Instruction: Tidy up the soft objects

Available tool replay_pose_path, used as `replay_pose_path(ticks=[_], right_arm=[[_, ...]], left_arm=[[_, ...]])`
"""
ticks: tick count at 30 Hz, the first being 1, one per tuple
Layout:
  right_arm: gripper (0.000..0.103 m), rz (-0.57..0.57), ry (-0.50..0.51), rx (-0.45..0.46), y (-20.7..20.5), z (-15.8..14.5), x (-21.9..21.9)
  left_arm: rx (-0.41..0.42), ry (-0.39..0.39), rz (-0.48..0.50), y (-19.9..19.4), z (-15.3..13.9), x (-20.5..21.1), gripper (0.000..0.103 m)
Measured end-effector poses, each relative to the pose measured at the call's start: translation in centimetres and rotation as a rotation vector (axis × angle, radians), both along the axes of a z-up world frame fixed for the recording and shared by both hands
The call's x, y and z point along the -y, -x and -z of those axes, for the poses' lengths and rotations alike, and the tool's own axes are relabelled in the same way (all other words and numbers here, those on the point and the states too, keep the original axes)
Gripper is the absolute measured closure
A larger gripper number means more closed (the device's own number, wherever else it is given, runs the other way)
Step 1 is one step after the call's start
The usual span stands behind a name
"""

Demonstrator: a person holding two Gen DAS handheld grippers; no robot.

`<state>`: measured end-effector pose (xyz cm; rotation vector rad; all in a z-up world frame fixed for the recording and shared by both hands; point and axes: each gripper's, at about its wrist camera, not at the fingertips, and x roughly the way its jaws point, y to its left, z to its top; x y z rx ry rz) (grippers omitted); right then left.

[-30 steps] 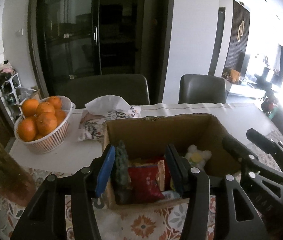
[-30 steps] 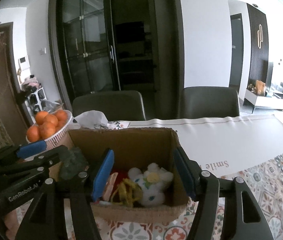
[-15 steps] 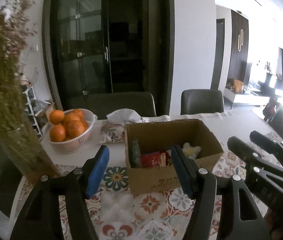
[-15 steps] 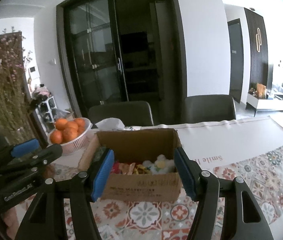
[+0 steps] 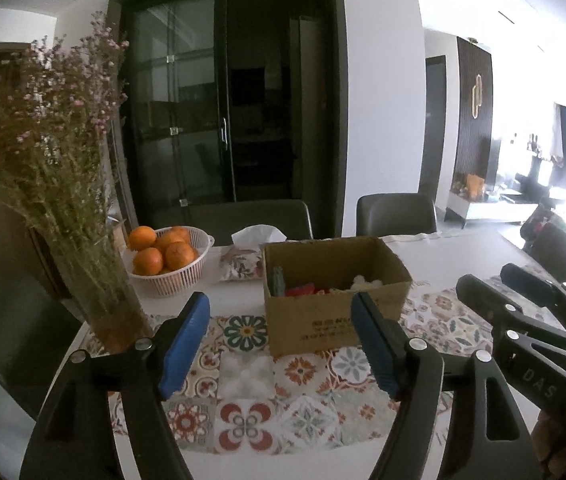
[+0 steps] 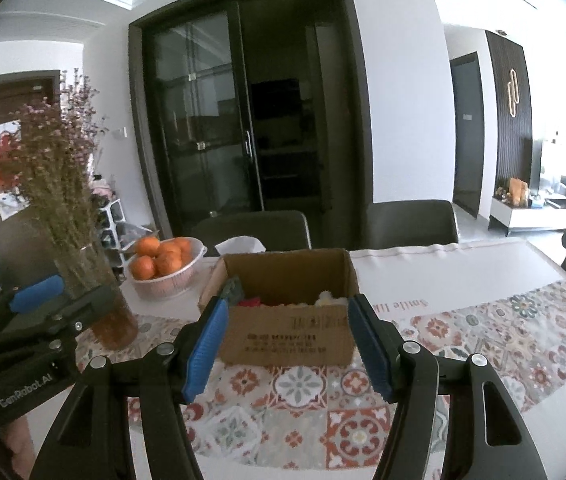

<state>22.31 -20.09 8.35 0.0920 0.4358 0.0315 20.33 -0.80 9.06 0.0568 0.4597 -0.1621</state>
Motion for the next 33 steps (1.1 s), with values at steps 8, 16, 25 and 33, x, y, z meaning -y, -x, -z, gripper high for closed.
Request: replay_pose_path(ticks=[8, 16, 25, 33], right_arm=[[0.031, 0.011, 0.011, -0.006, 4.9, 0.5, -0.3], [0.027, 0.022, -0.004, -0.022, 8.7, 1.6, -0.1], [0.025, 0.026, -0.021, -0.052, 12.6, 2.9, 0.3], [0.023, 0.048, 0.0, -0.03, 16.0, 3.0, 0.7]], left_arm=[[0.014, -0.009, -0.003, 4.7, 0.6, -0.3, 0.017], [0.041, -0.027, -0.034, 8.8, 1.1, -0.3, 0.004], [0.033, -0.032, -0.035, 13.6, 2.1, -0.1, 0.0], [0.038, -0.04, -0.022, 16.0, 2.3, -0.1, 0.0]])
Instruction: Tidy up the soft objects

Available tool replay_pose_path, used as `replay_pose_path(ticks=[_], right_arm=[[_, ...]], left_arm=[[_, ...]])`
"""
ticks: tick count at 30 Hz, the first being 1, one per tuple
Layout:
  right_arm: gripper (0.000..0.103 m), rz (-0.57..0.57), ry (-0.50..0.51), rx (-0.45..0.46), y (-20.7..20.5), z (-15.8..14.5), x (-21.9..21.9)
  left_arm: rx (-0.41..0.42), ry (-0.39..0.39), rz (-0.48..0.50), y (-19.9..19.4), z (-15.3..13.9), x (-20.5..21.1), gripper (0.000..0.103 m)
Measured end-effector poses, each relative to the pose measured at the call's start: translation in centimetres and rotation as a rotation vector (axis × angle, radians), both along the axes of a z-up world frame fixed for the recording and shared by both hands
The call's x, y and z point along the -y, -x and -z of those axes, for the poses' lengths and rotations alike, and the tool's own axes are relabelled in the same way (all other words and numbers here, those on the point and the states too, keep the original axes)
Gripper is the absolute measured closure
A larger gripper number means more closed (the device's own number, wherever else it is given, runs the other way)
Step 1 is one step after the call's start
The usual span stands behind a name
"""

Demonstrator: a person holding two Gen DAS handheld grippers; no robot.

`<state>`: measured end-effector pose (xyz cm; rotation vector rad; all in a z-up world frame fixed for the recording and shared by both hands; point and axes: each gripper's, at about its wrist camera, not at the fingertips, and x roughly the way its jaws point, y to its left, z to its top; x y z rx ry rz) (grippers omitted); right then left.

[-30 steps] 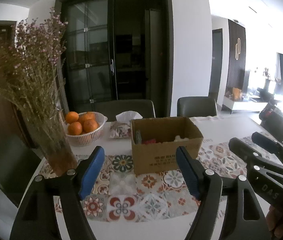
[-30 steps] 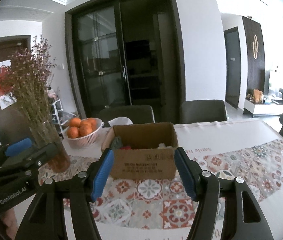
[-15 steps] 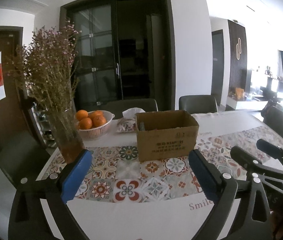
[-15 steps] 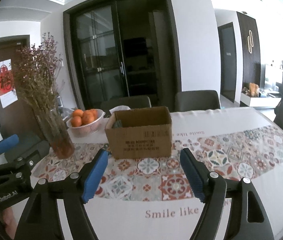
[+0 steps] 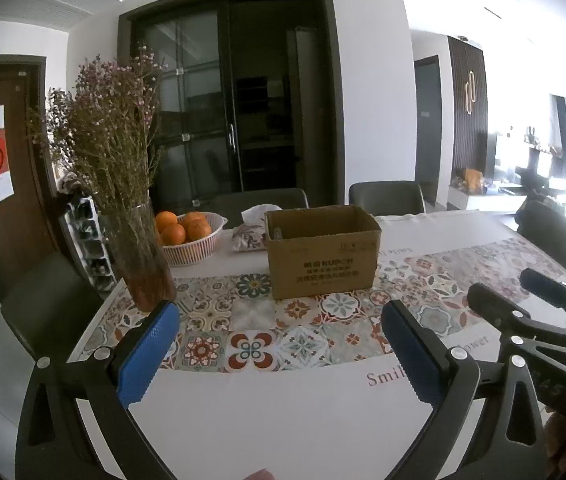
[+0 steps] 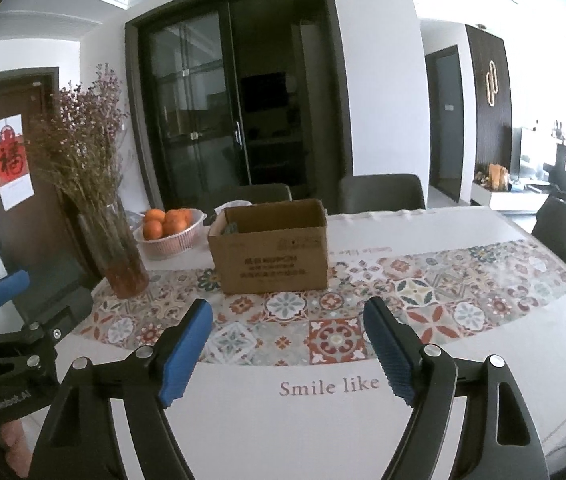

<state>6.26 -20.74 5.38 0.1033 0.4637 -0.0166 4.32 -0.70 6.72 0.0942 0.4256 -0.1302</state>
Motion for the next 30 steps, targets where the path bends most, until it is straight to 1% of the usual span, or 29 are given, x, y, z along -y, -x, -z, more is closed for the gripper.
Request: replay_pose_path(ticks=[9, 16, 30], right_arm=[[0.023, 0.0, 0.038, 0.009, 1.3, -0.1, -1.1], [0.023, -0.008, 0.037, 0.008, 1.3, -0.1, -1.0], [0.023, -0.013, 0.034, -0.003, 1.3, 0.0, -1.1]], left_arm=[[-0.006, 0.013, 0.005, 0.6, 0.3, -0.6, 0.0], [0.013, 0.008, -0.011, 1.0, 0.1, -0.7, 0.0], [0.012, 0.004, -0.022, 1.0, 0.2, -0.8, 0.0]])
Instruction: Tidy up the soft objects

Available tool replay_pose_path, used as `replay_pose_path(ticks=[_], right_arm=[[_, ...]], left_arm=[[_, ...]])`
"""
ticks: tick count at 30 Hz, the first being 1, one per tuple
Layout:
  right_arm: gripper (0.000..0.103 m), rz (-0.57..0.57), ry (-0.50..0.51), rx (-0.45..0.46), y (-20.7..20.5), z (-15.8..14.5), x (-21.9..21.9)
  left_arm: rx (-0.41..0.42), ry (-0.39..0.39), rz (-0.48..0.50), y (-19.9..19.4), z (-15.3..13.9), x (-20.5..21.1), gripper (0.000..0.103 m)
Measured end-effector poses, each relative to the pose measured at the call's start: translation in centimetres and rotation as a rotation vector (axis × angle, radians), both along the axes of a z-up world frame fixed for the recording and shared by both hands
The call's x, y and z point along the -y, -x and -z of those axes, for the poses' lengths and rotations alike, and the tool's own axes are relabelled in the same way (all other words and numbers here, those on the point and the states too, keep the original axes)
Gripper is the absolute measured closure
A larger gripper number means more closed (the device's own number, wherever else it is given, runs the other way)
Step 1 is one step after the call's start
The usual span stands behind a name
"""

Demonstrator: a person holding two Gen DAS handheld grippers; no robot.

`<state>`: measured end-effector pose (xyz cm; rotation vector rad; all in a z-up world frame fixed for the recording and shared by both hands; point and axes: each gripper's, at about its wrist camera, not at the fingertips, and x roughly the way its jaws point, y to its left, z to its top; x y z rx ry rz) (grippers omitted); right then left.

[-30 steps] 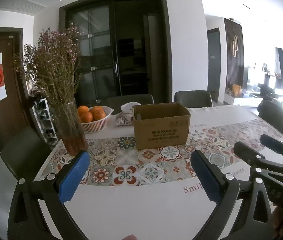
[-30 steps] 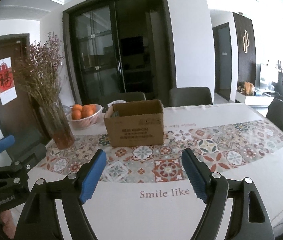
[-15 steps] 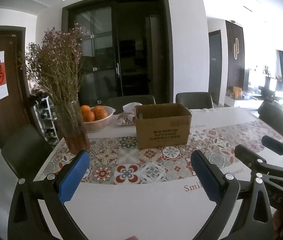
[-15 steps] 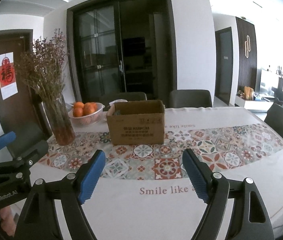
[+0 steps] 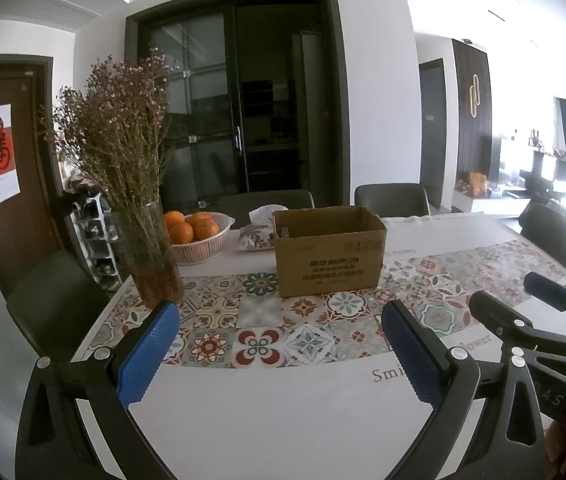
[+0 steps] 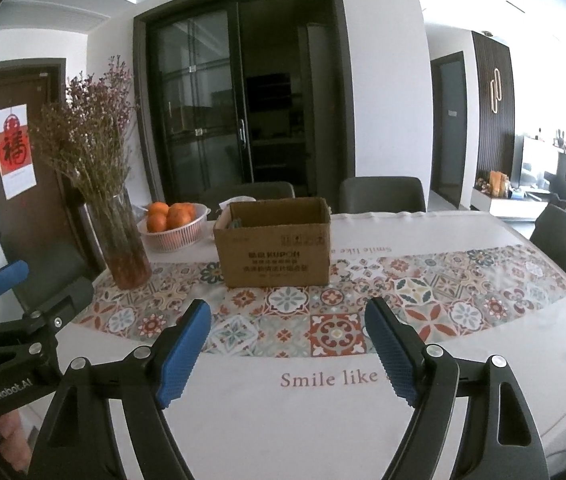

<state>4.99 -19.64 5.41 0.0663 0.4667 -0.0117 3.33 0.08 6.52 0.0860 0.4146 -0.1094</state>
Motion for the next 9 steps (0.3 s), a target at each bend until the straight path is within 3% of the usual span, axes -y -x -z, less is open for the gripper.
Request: replay_pose_path(ticks=[9], right_arm=[[0.023, 0.0, 0.0, -0.004, -0.04, 0.01, -0.06]], left_arm=[[-0.003, 0.0, -0.008, 0.07, 0.21, -0.09, 0.0]])
